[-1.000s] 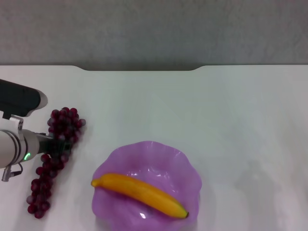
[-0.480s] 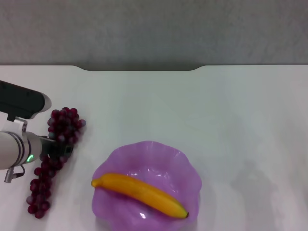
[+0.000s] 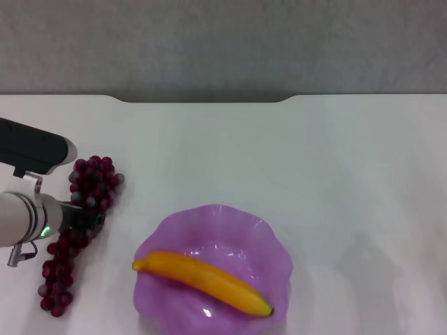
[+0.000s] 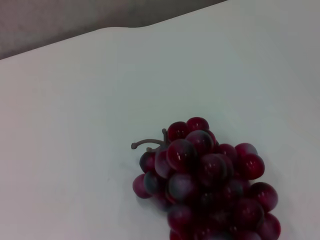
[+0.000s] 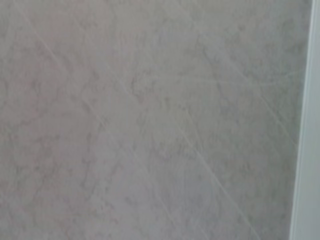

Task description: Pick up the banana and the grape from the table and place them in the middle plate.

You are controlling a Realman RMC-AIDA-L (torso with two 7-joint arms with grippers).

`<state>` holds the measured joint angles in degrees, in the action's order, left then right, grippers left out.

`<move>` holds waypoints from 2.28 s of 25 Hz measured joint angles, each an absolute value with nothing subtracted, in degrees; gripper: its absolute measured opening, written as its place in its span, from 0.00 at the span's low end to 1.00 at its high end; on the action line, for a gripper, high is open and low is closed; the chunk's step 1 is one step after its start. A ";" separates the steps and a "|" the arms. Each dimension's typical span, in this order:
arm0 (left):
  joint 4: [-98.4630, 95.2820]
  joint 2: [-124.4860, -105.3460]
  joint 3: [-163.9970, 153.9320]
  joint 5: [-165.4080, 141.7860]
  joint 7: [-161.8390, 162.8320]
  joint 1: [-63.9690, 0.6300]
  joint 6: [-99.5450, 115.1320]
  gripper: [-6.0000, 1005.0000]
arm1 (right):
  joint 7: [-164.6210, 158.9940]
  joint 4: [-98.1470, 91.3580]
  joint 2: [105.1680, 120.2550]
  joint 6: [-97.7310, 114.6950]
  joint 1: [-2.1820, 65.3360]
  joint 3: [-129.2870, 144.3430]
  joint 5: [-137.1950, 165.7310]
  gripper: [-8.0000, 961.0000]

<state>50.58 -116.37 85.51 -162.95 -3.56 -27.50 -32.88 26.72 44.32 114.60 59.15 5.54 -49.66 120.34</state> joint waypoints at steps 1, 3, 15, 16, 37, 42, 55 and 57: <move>50.57 -116.37 85.51 -162.95 -3.56 -27.52 -32.87 0.70 | 26.72 44.32 114.60 59.15 5.54 -49.66 120.33 0.01; 50.55 -116.39 85.51 -162.95 -3.59 -27.52 -32.82 0.67 | 26.72 44.32 114.60 59.15 5.54 -49.66 120.32 0.01; 50.43 -116.31 85.70 -162.95 -3.29 -27.51 -33.09 0.54 | 26.72 44.25 114.60 59.15 5.54 -49.66 120.32 0.01; 50.44 -116.32 85.66 -162.95 -3.32 -27.52 -33.24 0.54 | 26.72 44.21 114.60 59.15 5.54 -49.66 120.32 0.01; 49.37 -116.37 84.79 -163.09 -4.05 -29.90 -36.49 0.46 | 26.72 44.03 114.61 58.53 5.71 -49.66 120.23 0.01; 49.61 -116.35 86.02 -162.13 -3.87 -29.63 -36.34 0.42 | 26.72 43.98 114.61 58.53 5.71 -49.66 120.23 0.01; 49.89 -116.37 86.89 -161.60 -3.89 -29.44 -36.08 0.38 | 26.72 43.66 114.61 58.24 6.11 -49.66 120.07 0.01; 50.29 -116.37 86.92 -161.56 -3.87 -29.31 -36.01 0.38 | 26.72 43.35 114.61 57.97 6.25 -49.66 120.02 0.01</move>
